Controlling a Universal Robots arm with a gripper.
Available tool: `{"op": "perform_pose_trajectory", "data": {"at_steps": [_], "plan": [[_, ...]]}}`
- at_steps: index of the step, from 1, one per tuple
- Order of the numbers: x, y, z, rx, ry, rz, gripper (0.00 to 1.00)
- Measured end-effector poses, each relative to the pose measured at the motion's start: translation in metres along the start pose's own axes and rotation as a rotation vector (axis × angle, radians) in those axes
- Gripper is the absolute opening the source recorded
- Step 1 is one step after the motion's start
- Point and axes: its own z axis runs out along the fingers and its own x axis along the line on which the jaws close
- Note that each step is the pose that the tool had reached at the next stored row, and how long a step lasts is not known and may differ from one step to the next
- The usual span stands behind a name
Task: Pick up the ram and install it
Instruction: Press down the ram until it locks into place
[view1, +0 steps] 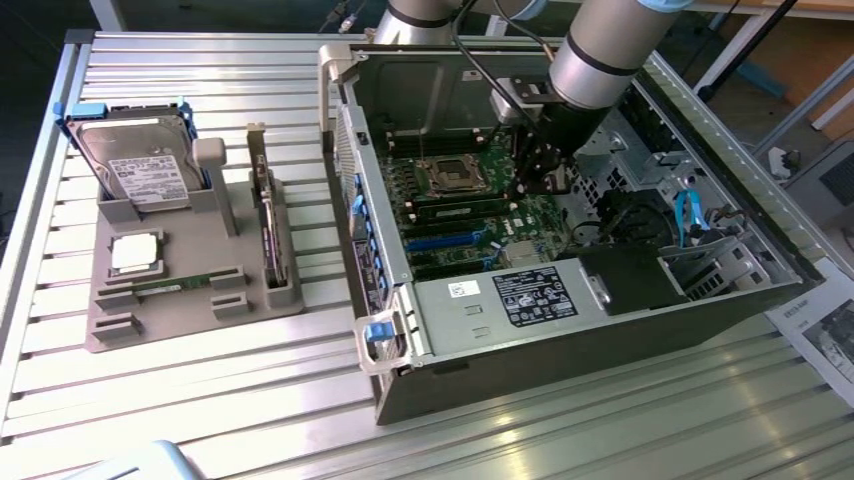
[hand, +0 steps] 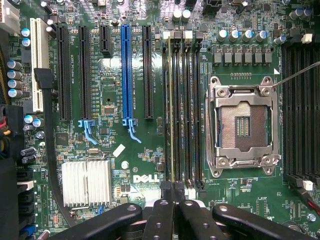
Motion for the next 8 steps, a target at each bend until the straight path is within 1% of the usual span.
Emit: {"op": "perform_pose_trajectory", "data": {"at_steps": [8], "plan": [[-0.0016,0.0002,0.0001,0.0000,0.0002,0.000,0.10]]}}
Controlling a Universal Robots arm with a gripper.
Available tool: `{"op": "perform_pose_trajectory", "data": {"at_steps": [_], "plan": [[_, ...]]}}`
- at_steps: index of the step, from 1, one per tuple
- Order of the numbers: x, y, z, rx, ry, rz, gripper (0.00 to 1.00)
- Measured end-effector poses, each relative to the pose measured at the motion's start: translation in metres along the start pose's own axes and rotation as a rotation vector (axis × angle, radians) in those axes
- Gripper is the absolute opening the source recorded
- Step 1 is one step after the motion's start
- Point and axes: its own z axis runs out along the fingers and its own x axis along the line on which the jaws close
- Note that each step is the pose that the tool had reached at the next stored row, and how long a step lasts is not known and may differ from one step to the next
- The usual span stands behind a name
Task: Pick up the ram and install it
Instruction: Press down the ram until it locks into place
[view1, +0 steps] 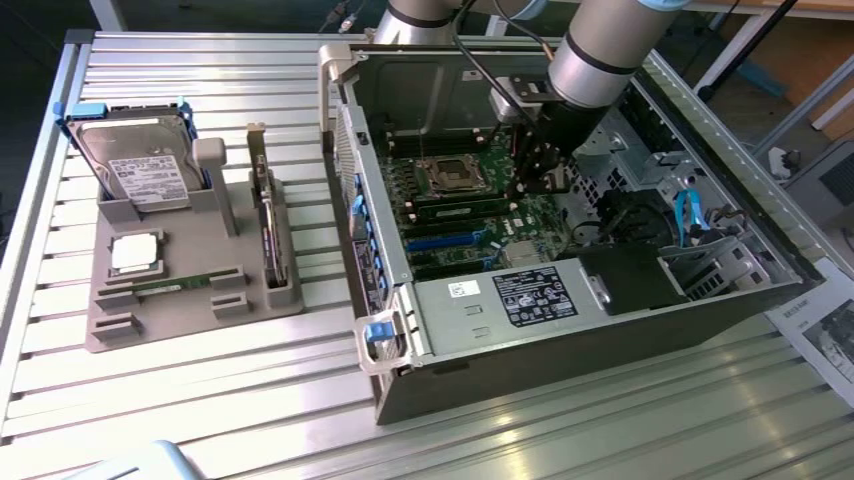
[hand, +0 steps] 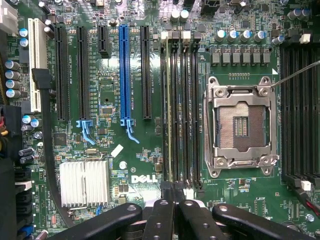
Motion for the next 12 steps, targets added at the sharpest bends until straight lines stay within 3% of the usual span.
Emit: {"op": "perform_pose_trajectory", "data": {"at_steps": [12], "plan": [[0.0001,0.0009,0.0022,0.0000,0.0000,0.000,0.10]]}}
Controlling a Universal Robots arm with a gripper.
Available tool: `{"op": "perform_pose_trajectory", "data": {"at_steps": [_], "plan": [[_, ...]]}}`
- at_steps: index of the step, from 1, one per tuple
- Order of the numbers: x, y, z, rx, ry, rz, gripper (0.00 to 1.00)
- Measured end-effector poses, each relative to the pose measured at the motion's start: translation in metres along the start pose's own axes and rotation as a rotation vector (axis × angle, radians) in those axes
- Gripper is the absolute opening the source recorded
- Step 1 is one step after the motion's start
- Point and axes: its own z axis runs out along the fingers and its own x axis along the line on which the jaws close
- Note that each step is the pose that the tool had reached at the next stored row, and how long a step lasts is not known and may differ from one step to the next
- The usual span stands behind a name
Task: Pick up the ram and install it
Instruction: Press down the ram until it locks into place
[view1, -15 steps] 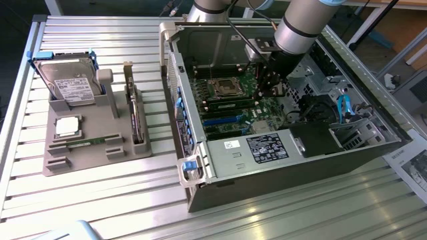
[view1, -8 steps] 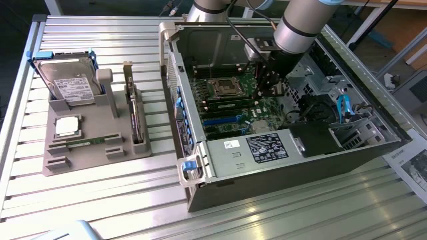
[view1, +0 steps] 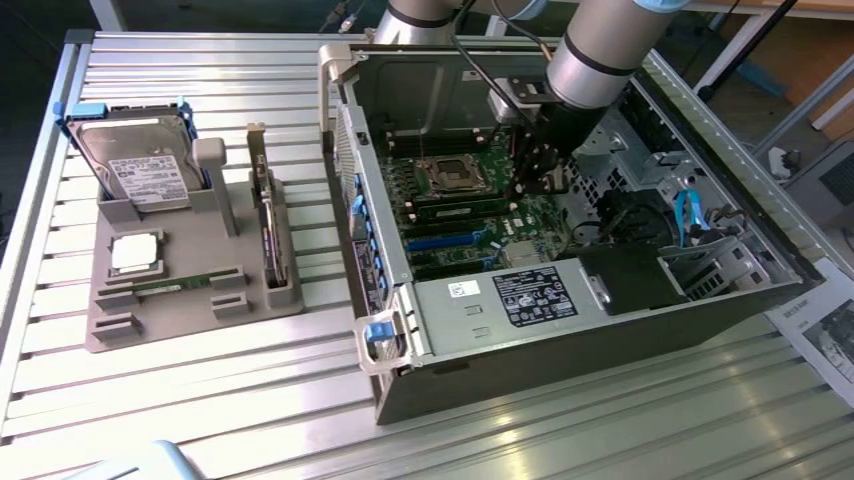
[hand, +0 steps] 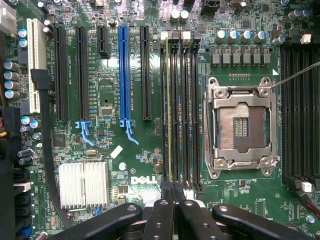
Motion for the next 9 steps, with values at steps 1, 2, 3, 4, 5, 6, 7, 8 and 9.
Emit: {"op": "perform_pose_trajectory", "data": {"at_steps": [1,2,3,4,5,6,7,8,9], "plan": [[0.0000,0.0000,0.0005,0.0000,-0.0001,0.000,0.10],[0.0001,0.0000,0.0013,0.0000,-0.0001,0.000,0.10],[0.0001,0.0000,0.0020,0.0000,0.0000,0.000,0.10],[0.0001,0.0000,0.0022,0.0000,0.0002,0.000,0.10],[0.0001,-0.0001,0.0023,0.0000,0.0001,0.000,0.10],[0.0001,-0.0001,0.0023,0.0000,0.0000,0.000,0.10],[0.0001,-0.0001,0.0026,0.0000,0.0000,0.000,0.10],[0.0001,-0.0001,0.0032,0.0001,-0.0005,0.000,0.10],[0.0002,-0.0001,0.0037,0.0000,0.0000,0.000,0.10]]}}
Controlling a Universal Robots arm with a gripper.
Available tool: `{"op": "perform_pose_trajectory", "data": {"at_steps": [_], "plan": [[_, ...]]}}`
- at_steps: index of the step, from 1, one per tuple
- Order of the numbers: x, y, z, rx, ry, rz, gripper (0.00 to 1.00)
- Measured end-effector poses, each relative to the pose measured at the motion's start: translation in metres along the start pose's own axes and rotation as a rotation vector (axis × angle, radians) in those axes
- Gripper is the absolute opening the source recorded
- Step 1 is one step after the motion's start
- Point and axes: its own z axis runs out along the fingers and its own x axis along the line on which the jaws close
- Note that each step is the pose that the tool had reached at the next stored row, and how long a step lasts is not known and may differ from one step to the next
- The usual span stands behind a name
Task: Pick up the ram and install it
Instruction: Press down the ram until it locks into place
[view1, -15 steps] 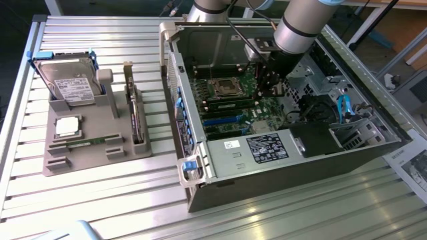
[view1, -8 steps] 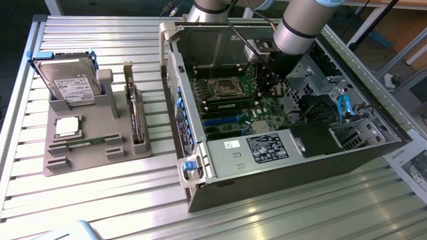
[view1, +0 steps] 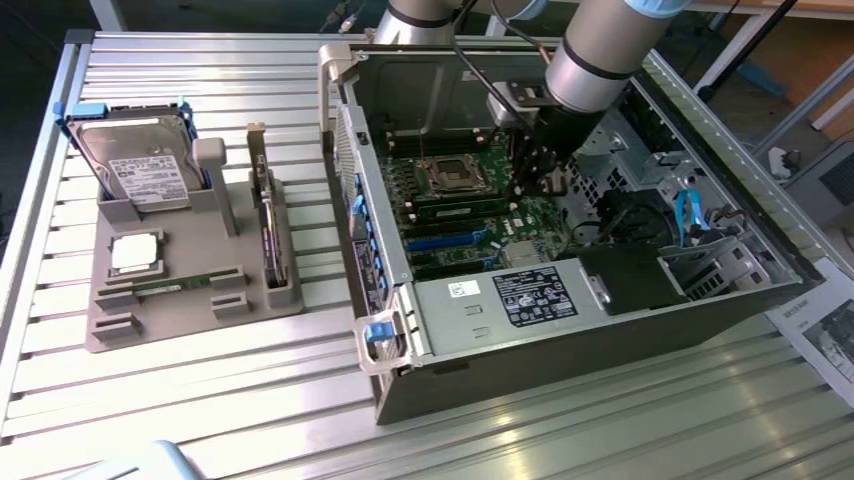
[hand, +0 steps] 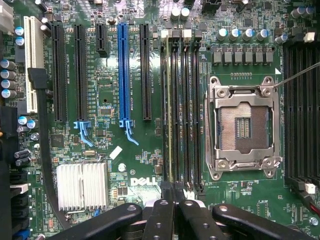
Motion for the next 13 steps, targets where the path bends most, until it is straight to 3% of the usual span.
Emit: {"op": "perform_pose_trajectory", "data": {"at_steps": [13], "plan": [[0.0002,-0.0001,0.0037,0.0000,0.0000,0.000,0.10]]}}
